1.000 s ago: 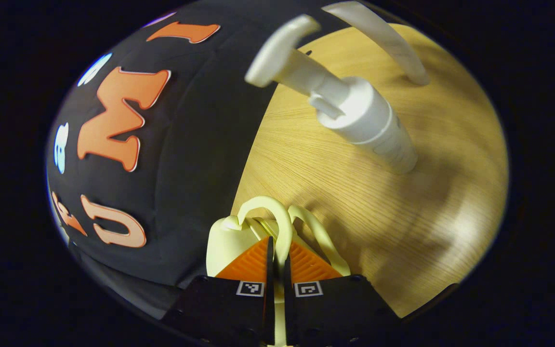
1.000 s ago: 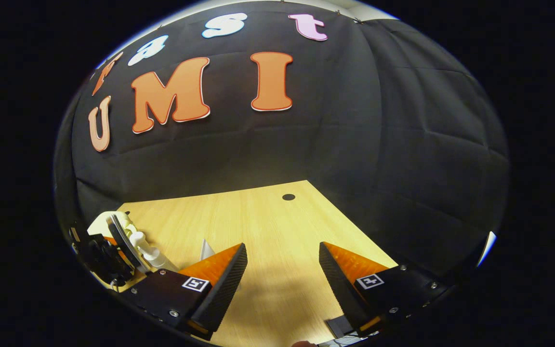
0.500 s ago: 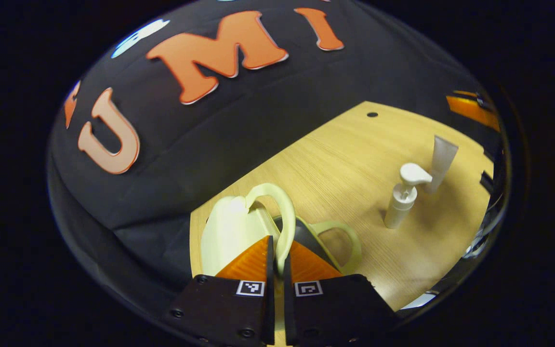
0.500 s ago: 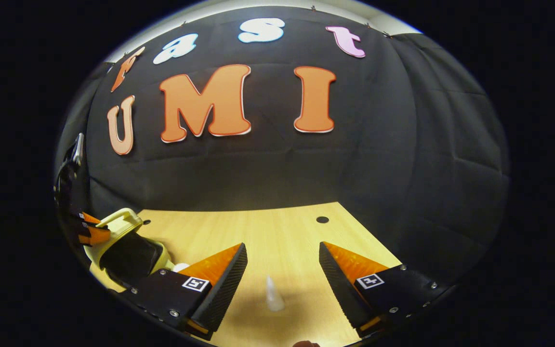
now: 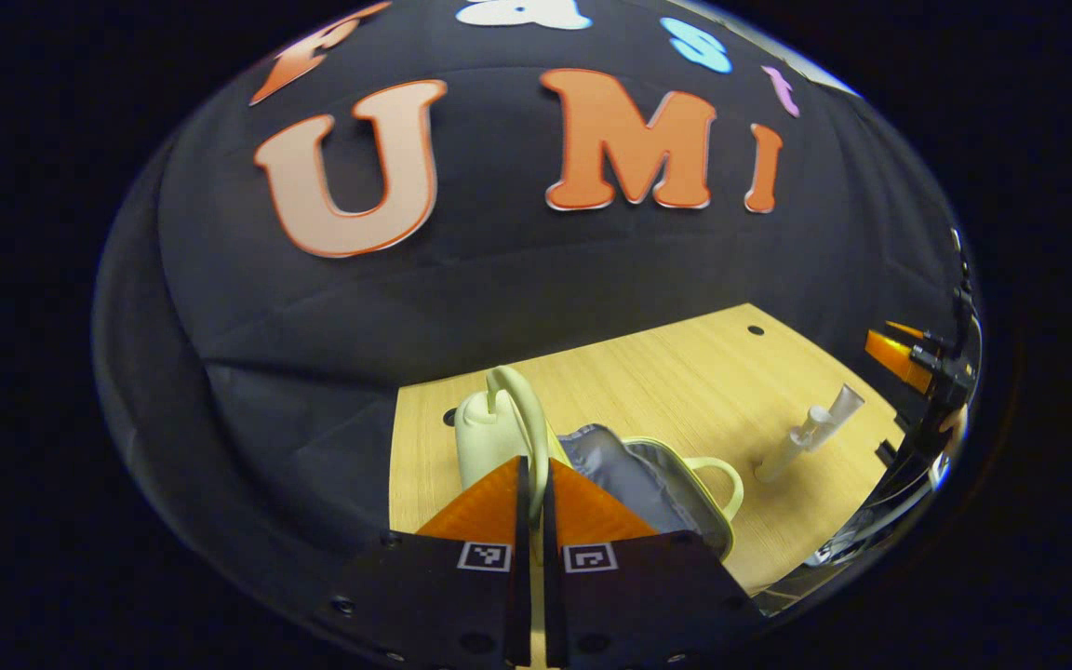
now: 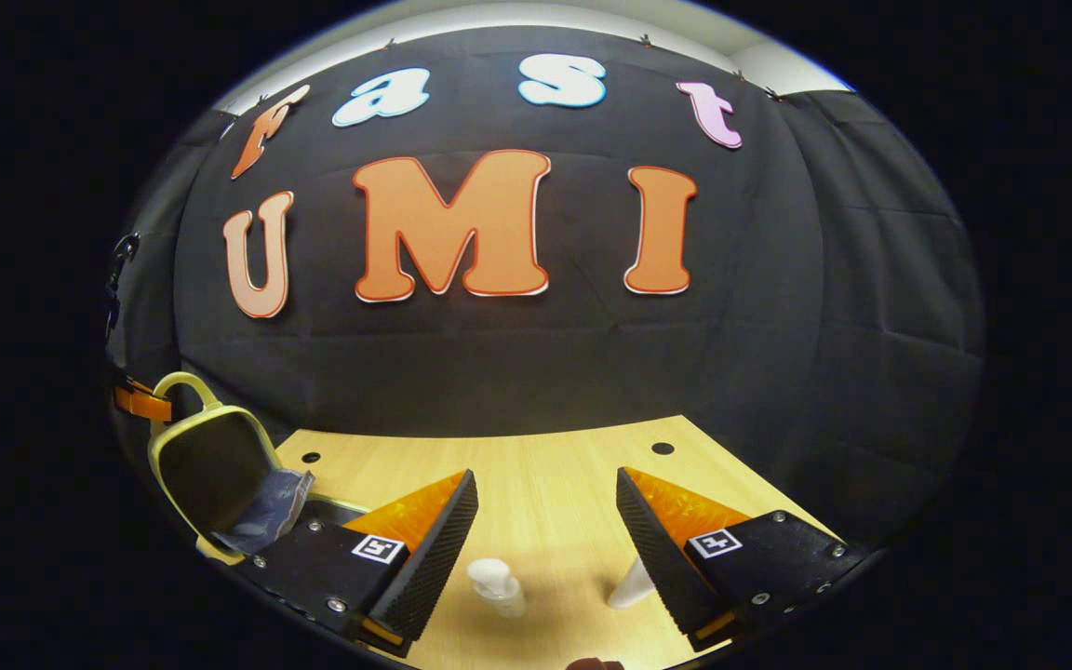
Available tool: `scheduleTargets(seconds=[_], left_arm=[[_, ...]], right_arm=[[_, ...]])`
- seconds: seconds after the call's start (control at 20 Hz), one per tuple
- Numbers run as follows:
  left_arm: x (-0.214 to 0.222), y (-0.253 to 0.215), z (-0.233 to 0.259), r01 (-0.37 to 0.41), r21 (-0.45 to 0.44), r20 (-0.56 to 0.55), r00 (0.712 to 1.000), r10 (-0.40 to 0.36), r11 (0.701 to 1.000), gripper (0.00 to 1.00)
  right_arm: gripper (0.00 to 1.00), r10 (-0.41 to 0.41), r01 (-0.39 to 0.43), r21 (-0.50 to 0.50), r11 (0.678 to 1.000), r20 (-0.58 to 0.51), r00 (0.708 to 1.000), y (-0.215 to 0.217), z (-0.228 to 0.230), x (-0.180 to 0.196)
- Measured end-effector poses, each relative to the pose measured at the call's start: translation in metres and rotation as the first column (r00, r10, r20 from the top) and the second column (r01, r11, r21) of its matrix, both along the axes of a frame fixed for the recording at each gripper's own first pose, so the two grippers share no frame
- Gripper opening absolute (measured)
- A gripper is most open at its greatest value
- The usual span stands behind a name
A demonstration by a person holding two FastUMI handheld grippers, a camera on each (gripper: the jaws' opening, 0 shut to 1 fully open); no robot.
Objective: First open the suitcase, pack the skin care products into it, and then close the suitcase.
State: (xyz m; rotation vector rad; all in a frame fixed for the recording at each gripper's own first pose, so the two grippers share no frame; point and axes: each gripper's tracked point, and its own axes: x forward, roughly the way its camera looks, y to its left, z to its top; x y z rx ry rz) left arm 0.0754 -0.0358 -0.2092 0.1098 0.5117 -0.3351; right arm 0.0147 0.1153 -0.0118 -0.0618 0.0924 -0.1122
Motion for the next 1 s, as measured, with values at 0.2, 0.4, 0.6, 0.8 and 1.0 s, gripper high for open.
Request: scheduleTargets(seconds=[0.2,0.4,0.6,0.8,1.0], left_arm=[[0.006,0.025,-0.010,-0.096,-0.048,-0.024,0.995,0.095,0.994,0.06],[0.003,0.045,-0.039,-0.189,-0.106,-0.106,0.978,0.178,0.976,0.06],[-0.001,0.050,-0.078,-0.272,-0.176,-0.215,0.948,0.233,0.946,0.06],[-0.005,0.050,-0.101,-0.332,-0.193,-0.298,0.917,0.267,0.923,0.07],[-0.012,0.059,-0.117,-0.325,-0.058,-0.313,0.904,0.292,0.944,0.25]], right_arm=[[0.95,0.036,-0.036,0.000,0.999,0.006,0.999,0.040,0.005,0.006],[0.95,0.049,-0.049,-0.004,0.999,0.000,0.999,0.063,0.002,0.011],[0.95,0.054,-0.055,-0.029,0.998,-0.015,0.998,0.076,-0.009,0.013],[0.95,0.041,-0.043,-0.047,0.998,-0.046,0.998,0.077,-0.024,0.013],[0.95,0.033,-0.036,-0.054,0.998,-0.051,0.998,0.068,-0.028,0.012]])
